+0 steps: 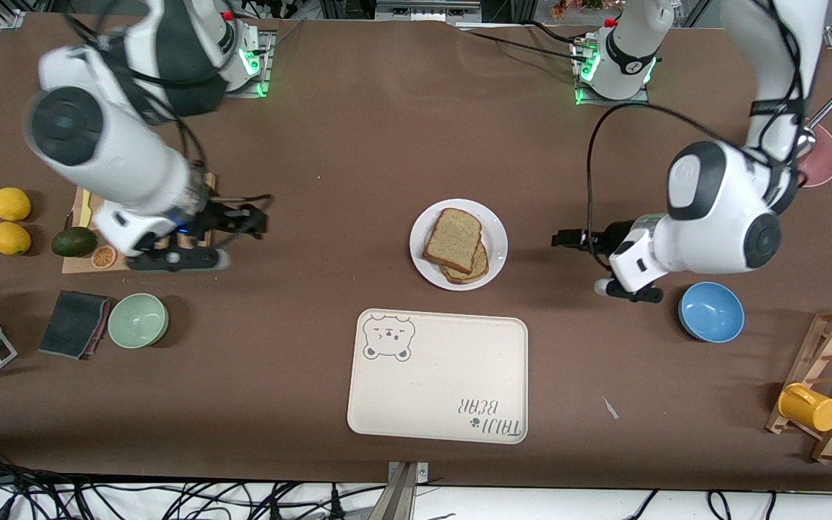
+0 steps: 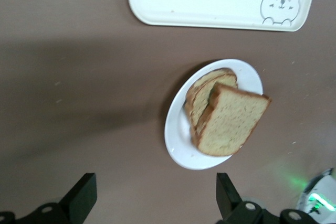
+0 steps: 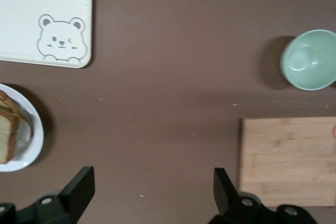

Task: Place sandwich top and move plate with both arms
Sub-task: 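Withdraw the right gripper while the left gripper reaches the plate rim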

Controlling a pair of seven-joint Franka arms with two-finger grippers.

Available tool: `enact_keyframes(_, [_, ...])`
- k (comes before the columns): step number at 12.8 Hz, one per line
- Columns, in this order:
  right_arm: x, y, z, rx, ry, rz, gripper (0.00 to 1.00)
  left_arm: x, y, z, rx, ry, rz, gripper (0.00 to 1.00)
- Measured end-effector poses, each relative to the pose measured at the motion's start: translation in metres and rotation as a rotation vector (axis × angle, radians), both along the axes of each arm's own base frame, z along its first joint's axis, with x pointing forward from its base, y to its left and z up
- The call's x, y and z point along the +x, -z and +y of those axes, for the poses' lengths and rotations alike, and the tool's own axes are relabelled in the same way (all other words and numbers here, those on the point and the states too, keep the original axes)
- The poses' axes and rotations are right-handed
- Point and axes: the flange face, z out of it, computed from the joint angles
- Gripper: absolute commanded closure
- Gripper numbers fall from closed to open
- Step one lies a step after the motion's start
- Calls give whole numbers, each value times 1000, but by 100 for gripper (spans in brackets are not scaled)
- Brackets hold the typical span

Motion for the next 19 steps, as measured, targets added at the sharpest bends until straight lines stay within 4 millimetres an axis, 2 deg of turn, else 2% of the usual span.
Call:
enact_keyframes(2, [-8,-16,-45,5,16,-3,0,5,40,-5,-122,-23,6,7])
enact_keyframes(5, [-23,-43,-71,17,-31,-31,0,2,99,-14,-296,-40,11,13])
enact_keyframes(8, [-30,-59,-114,23,-60,-50,0,-8,142,-25,-395,11,-12,17])
enact_keyframes(10, [-39,-60,-122,23,-57,-43,0,-15,159,-27,-422,71,-39,23])
enact_keyframes(12, [-47,-58,-119,23,-62,-35,0,-22,169,-27,-439,115,-57,47])
enact_keyframes(14, [-48,-56,-119,22,-63,-31,0,-34,179,-30,-462,179,-80,57])
enact_keyframes(18, [-47,-51,-119,21,-62,-23,0,-50,187,-46,-481,212,-70,58])
enact_keyframes(19, [-46,-50,-119,20,-62,-22,0,-52,189,-50,-485,209,-65,63])
